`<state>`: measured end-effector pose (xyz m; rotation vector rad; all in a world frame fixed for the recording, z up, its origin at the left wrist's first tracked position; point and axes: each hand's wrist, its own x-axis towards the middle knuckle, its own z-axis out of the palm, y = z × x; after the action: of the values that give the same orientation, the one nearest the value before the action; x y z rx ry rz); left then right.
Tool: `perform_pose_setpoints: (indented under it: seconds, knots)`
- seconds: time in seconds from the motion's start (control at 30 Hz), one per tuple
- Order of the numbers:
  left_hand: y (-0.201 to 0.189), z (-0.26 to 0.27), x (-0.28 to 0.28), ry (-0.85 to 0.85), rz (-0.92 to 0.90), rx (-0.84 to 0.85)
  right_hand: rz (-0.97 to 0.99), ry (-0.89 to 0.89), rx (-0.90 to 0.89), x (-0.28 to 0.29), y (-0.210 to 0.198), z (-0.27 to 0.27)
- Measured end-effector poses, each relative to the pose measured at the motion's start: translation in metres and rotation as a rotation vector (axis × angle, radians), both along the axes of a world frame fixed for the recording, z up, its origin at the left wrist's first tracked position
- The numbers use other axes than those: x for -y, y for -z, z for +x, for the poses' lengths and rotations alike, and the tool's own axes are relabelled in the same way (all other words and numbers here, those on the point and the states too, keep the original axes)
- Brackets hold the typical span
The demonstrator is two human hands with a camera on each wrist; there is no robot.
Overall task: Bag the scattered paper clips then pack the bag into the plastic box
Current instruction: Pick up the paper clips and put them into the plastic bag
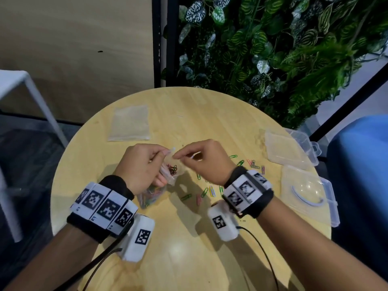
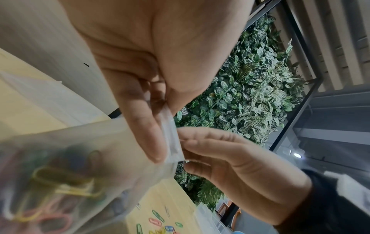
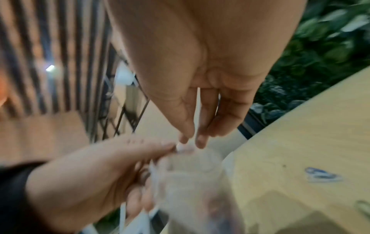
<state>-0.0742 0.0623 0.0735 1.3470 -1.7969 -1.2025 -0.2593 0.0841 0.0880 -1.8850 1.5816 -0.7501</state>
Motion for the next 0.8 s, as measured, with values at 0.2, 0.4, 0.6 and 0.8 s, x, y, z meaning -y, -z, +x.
perform_pose_setpoints:
  seconds: [0.2, 0.4, 0.6, 0.8]
  knots:
    - [-0.001, 0.004, 0.003, -0.011, -0.011, 0.003, 0.284, 0.231, -0.668, 0.009, 0.03, -0.102]
    - [-0.001, 0.003, 0.003, -0.004, 0.0, 0.014, 0.487, 0.065, -0.875, -0.011, 0.052, -0.115]
    - [-0.004, 0.002, 0.0, 0.005, -0.002, 0.008, 0.337, 0.056, -0.859, -0.022, 0.06, -0.065]
    - [-0.003, 0.005, 0.0, 0.011, -0.01, 0.025, 0.358, 0.129, -0.92, -0.015, 0.054, -0.057]
